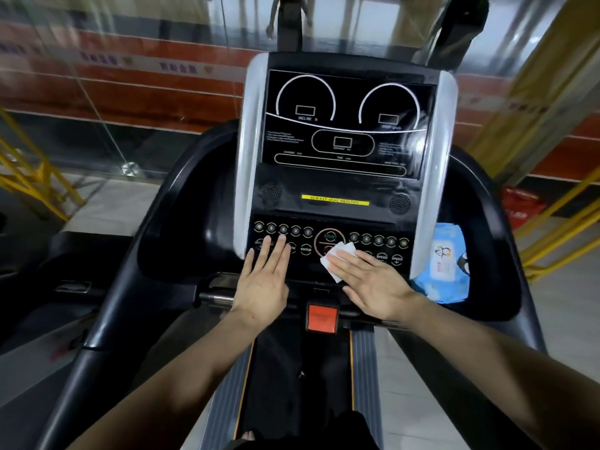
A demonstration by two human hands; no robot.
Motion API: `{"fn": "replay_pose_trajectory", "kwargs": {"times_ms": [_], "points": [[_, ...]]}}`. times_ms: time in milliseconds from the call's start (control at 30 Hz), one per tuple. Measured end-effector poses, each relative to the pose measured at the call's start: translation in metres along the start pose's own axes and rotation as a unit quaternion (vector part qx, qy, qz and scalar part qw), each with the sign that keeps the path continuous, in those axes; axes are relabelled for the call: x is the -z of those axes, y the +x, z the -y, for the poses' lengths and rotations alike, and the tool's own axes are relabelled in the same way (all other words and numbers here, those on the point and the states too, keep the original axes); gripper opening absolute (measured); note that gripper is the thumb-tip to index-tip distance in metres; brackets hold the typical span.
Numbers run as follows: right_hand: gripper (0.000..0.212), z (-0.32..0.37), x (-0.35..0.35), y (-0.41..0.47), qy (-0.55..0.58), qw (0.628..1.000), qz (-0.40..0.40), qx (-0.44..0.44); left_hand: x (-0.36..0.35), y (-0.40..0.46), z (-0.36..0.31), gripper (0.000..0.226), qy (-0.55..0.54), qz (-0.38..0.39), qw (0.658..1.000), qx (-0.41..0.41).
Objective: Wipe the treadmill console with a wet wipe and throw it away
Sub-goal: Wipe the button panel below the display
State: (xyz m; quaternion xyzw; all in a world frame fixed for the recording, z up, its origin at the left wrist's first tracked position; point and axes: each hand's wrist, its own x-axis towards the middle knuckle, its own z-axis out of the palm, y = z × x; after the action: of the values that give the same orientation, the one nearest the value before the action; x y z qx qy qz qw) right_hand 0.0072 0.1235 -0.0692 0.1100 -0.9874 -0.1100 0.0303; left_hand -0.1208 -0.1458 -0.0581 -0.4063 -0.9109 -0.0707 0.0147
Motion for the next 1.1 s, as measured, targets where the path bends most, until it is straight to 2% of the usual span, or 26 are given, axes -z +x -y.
{"fn": "replay_pose_trajectory", "kwargs": {"times_ms": [333, 500, 600, 767, 933, 1100], "points": [[0.072, -0.043, -0.017, -0.091, 0.003, 0.995, 0.024, -0.096, 0.000, 0.029, -0.083, 0.077, -0.001, 0.003, 0.998, -0.059], [0.095, -0.055, -0.021, -0.106, 0.027, 0.992, 0.001, -0.120, 0.001, 0.033, -0.110, 0.076, 0.009, 0.010, 0.998, -0.066], [0.099, -0.054, -0.011, -0.101, 0.034, 0.993, -0.011, -0.115, -0.001, 0.034, -0.118, 0.075, 0.004, 0.001, 0.998, -0.067], [0.095, -0.054, -0.017, -0.096, 0.074, 0.988, -0.018, -0.131, -0.002, 0.029, -0.128, 0.075, 0.007, 0.008, 0.999, -0.053], [0.069, -0.044, -0.032, -0.103, 0.140, 0.979, -0.071, -0.131, -0.006, 0.014, -0.129, 0.078, 0.004, 0.009, 1.000, -0.027], [0.065, -0.024, -0.025, -0.104, 0.219, 0.949, -0.099, -0.205, -0.006, -0.001, -0.129, 0.075, 0.011, 0.028, 1.000, -0.002]]}}
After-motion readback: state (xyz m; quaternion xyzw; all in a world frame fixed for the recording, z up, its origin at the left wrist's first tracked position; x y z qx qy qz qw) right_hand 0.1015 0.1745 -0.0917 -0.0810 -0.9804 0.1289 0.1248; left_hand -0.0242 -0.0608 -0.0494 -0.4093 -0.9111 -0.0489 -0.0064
